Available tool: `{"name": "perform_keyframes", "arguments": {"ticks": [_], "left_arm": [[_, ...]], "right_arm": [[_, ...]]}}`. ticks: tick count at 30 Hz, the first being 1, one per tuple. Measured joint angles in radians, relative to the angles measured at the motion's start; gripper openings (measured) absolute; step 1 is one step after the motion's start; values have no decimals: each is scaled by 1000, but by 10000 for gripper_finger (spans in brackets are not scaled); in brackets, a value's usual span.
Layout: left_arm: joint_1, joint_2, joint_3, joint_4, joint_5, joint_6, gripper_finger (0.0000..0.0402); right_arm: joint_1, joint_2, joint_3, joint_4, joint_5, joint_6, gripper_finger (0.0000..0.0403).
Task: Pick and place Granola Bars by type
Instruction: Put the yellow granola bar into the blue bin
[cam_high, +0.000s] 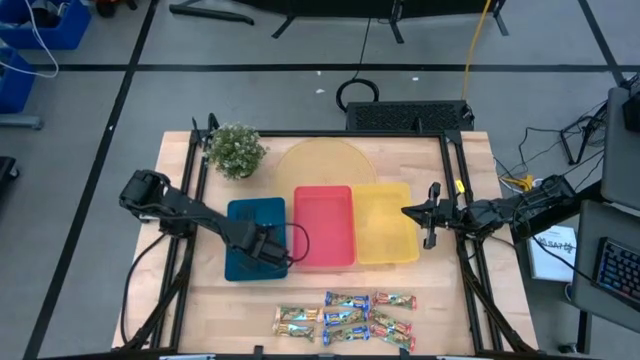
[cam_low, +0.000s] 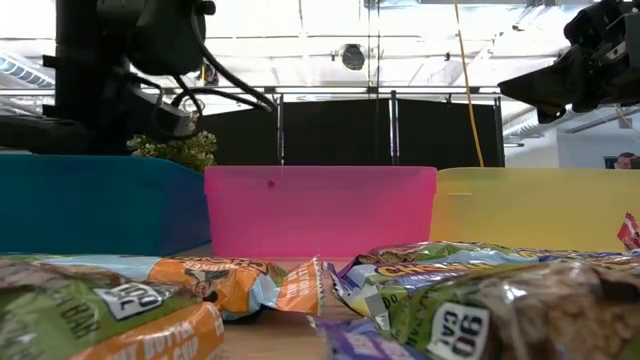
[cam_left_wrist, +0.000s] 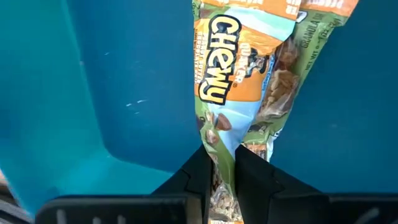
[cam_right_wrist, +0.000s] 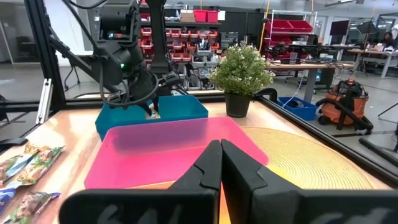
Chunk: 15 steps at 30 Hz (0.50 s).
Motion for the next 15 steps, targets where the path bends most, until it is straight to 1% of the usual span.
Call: {"name": "perform_keyframes", "arguments": {"ticks": [6,12,15], "left_arm": [[-14,0,21,6,17,-63,63],[-14,0,31,5,48,-49,64],[-14,0,31,5,54,-41,83]], "right_arm": [[0,0,0,-1,0,12,0],[0,0,0,-1,0,19,0],[0,0,0,-1,0,19,0]]}}
